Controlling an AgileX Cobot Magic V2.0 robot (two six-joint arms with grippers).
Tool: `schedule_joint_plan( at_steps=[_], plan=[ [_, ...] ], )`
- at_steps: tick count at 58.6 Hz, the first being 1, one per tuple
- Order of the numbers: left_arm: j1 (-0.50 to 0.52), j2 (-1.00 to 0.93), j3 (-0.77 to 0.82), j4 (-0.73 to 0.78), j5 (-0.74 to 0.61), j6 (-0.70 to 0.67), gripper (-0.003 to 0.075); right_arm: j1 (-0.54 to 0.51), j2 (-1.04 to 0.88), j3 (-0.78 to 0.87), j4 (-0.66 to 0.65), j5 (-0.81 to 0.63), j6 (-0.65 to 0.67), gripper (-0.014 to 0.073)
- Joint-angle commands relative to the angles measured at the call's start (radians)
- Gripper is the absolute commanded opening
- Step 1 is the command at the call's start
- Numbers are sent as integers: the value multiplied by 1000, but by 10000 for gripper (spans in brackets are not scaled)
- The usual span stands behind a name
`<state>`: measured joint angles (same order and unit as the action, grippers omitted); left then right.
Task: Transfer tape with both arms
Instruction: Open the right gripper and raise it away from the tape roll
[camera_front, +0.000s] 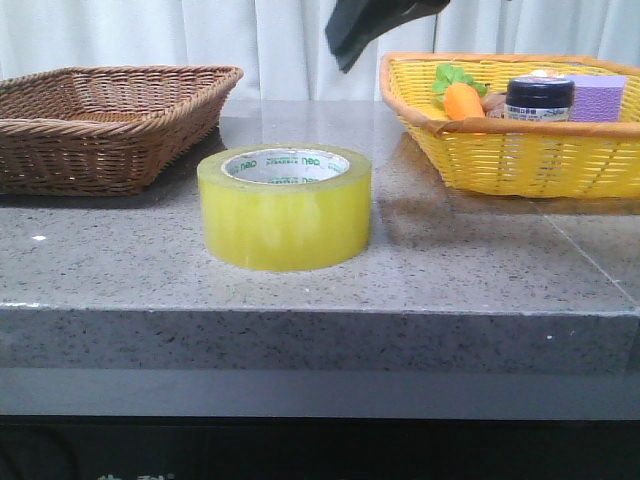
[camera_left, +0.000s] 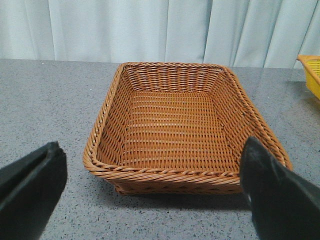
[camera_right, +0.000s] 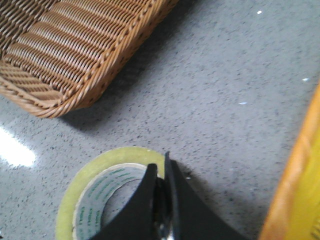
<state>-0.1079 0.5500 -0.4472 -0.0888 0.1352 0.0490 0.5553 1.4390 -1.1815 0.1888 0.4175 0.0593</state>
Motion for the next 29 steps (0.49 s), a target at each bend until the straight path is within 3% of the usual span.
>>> schedule_joint_plan(
  at_steps=[1, 15, 29],
  plan=[
    [1, 7, -38, 1, -89, -6, 690, -56, -84, -31, 2, -49, -4, -70],
    [1, 7, -38, 1, -89, -6, 690, -267, -252, 8, -163, -9, -4, -70],
    [1, 7, -38, 1, -89, -6, 690, -373, -497, 279, -209, -186, -4, -70]
  ],
)
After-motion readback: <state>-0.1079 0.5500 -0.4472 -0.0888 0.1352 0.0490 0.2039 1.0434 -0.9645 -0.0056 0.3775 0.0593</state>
